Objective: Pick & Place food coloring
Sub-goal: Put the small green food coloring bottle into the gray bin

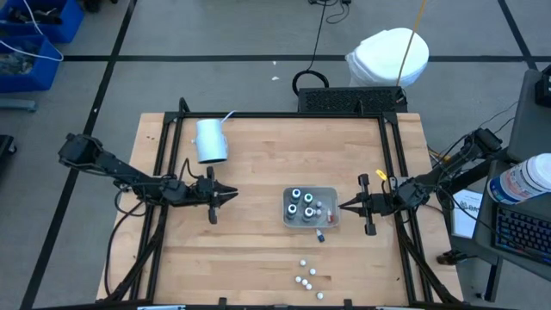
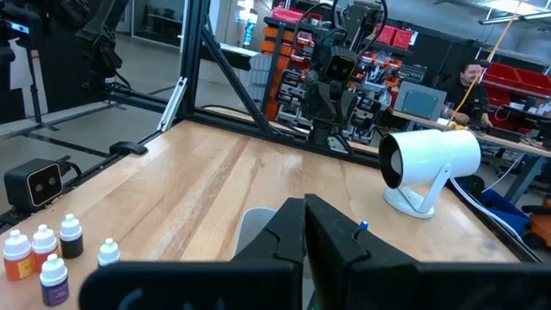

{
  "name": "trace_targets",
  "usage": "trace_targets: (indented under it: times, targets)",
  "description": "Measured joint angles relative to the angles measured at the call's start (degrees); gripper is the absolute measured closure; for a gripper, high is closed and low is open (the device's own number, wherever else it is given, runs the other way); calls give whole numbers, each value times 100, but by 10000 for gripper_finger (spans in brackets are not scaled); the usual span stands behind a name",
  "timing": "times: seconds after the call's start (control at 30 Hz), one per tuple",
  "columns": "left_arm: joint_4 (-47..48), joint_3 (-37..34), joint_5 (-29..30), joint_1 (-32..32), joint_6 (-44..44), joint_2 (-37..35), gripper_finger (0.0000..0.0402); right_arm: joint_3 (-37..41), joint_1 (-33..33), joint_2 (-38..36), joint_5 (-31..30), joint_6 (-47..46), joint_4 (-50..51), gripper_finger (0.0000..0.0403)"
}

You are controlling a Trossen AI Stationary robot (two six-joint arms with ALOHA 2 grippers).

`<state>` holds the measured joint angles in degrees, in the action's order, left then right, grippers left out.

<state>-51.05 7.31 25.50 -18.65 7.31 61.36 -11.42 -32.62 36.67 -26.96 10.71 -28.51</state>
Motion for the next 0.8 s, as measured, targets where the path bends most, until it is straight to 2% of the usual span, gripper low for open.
trace_targets:
  times: [0.63, 0.73, 0.8]
  targets:
    - [4, 0, -2, 0, 7, 0, 334, -54, -24, 68, 37, -11, -137, 400]
    - [4, 0, -2, 0, 14, 0, 334, -595, -204, 295, 167, 168, 349, 402]
    - [1, 0, -3, 0, 74, 0, 334, -1190, -384, 661, -13, 205, 1017, 402]
